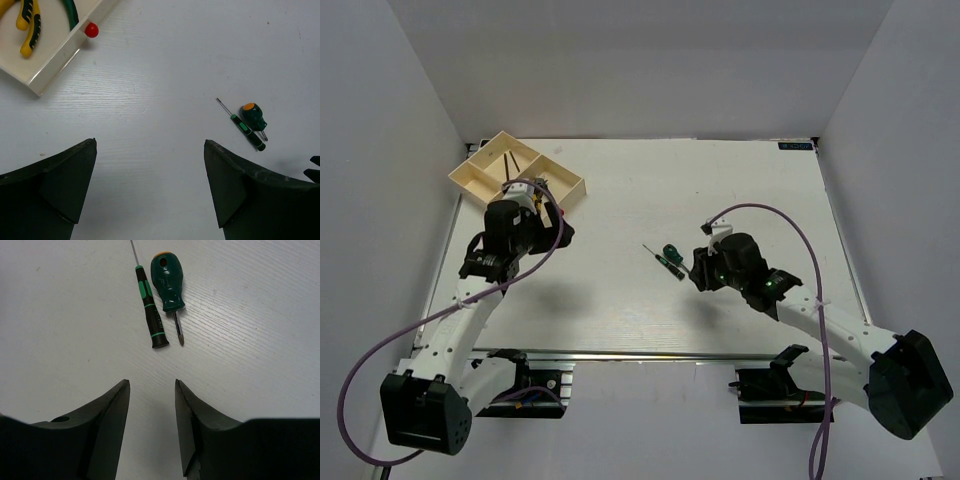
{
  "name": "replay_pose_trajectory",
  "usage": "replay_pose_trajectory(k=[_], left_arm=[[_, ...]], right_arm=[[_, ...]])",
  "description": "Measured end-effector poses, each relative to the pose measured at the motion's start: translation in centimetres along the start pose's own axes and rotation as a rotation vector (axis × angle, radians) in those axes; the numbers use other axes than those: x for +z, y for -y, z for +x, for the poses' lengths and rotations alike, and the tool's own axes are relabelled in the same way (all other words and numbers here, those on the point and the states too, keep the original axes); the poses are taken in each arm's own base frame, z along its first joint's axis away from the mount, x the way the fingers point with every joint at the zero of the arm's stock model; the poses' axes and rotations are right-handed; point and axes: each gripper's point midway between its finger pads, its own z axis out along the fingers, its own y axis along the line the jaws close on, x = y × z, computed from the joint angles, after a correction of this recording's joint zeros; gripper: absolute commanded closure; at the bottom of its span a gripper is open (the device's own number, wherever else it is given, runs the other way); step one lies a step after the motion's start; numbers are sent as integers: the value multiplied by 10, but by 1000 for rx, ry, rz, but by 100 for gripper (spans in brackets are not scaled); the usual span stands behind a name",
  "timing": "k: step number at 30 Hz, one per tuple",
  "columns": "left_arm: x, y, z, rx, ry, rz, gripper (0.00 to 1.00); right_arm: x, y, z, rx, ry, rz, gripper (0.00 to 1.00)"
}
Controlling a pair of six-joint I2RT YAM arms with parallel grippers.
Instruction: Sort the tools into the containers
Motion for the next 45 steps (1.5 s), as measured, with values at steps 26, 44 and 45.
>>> replay_pose_trajectory(k=[26, 44, 45], left_arm=[[5, -6, 5, -6, -9, -13, 2], [6, -4, 7, -7, -19, -2, 2], [6, -4, 7, -7, -20, -2, 2]], right_arm=[[59, -1, 22, -84, -199, -28, 54], [91, -7, 21, -123, -254, -37, 58], [92, -8, 22, -126, -258, -38, 58]])
